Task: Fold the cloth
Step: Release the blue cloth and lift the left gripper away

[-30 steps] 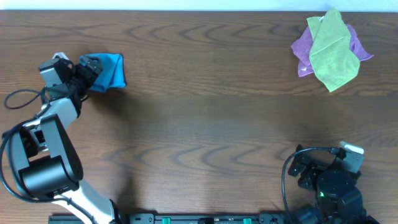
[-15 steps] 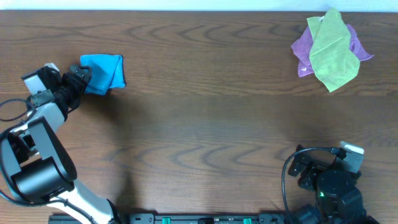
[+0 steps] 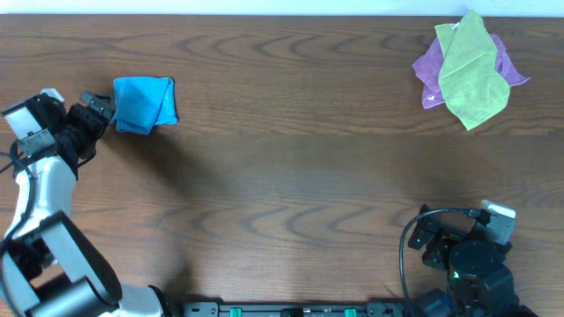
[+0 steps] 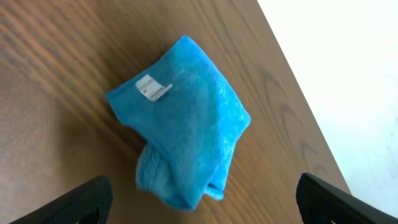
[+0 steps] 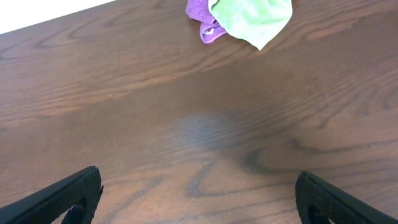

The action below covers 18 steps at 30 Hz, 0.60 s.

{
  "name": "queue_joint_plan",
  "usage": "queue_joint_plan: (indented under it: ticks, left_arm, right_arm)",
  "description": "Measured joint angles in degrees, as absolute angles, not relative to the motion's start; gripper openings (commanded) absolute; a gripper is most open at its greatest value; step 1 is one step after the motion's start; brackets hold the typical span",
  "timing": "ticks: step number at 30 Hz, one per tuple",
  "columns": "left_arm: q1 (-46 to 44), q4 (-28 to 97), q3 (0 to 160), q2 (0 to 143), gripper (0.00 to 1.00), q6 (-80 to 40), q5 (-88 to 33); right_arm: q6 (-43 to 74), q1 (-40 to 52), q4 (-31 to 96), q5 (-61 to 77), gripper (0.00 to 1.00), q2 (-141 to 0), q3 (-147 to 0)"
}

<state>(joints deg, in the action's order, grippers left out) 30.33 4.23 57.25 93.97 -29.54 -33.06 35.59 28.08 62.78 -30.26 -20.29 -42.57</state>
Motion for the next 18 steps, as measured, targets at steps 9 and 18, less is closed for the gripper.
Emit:
queue_joint_plan:
  ticks: [9,18]
  left_arm:
    - [27.46,6.04,57.25,80.53,0.96,-29.52,-39.70]
    - [21.56,6.11,57.25,63.53,0.95,-30.26,-46.48]
  right_arm:
    - [35.57,28.08,62.81,-30.26,0.99,-20.29,-42.57]
    - [35.57,28.08,62.81,-30.26,0.99,-20.29,-42.57]
